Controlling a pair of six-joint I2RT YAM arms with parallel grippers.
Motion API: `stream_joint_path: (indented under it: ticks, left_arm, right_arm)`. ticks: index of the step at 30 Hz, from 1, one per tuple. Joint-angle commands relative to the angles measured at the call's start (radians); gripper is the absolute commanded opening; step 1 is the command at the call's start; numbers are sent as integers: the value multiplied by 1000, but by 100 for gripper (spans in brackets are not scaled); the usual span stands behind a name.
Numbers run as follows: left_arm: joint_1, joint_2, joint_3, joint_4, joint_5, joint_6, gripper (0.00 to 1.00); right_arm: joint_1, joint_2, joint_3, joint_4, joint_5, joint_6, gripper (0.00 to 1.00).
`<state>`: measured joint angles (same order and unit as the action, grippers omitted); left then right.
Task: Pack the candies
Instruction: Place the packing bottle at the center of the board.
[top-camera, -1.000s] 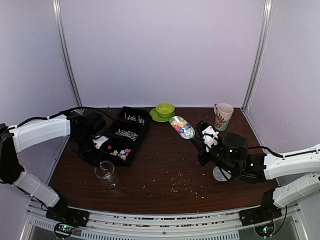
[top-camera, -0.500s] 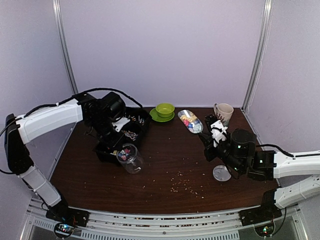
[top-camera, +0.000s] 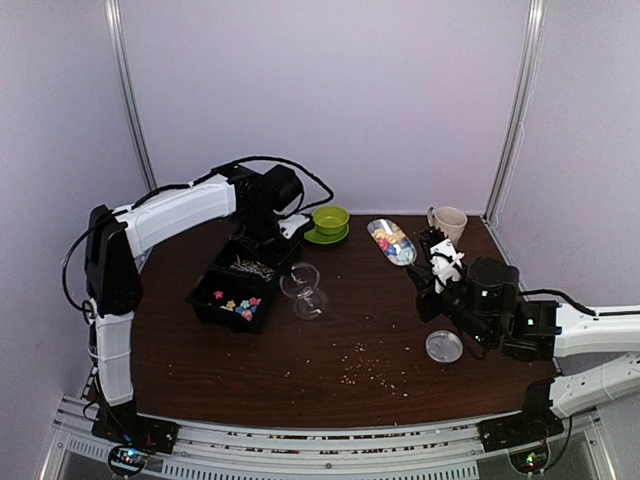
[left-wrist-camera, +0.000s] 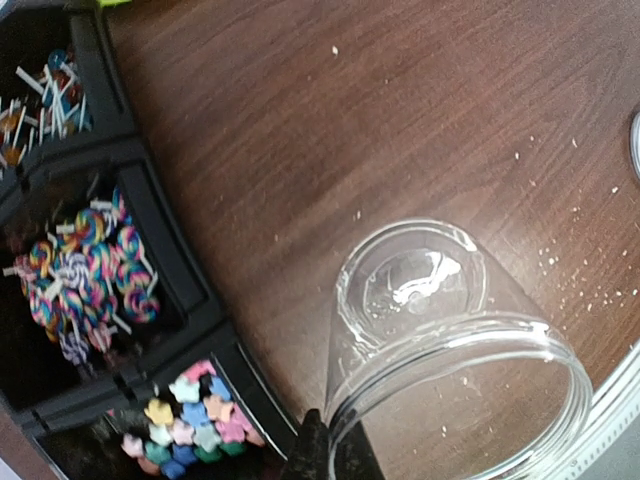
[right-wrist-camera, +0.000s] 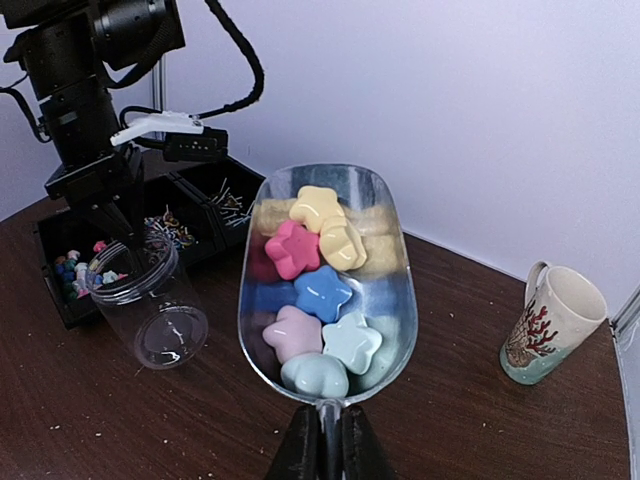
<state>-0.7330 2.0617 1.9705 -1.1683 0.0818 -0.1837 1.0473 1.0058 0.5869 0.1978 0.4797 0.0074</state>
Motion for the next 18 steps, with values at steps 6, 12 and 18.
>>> stream_joint_path:
  ticks: [6, 12, 18]
  left_arm:
    - [-2, 174, 277, -76, -57, 45, 0]
    - [-3, 225, 298, 14, 9, 9, 0]
    - [-9, 272, 298, 47, 54, -13, 0]
  right_arm:
    - [-3, -23, -16, 2, 21, 21, 0]
    - [-3, -19, -16, 5, 17, 23, 0]
    - [-3, -16, -18, 5, 17, 23, 0]
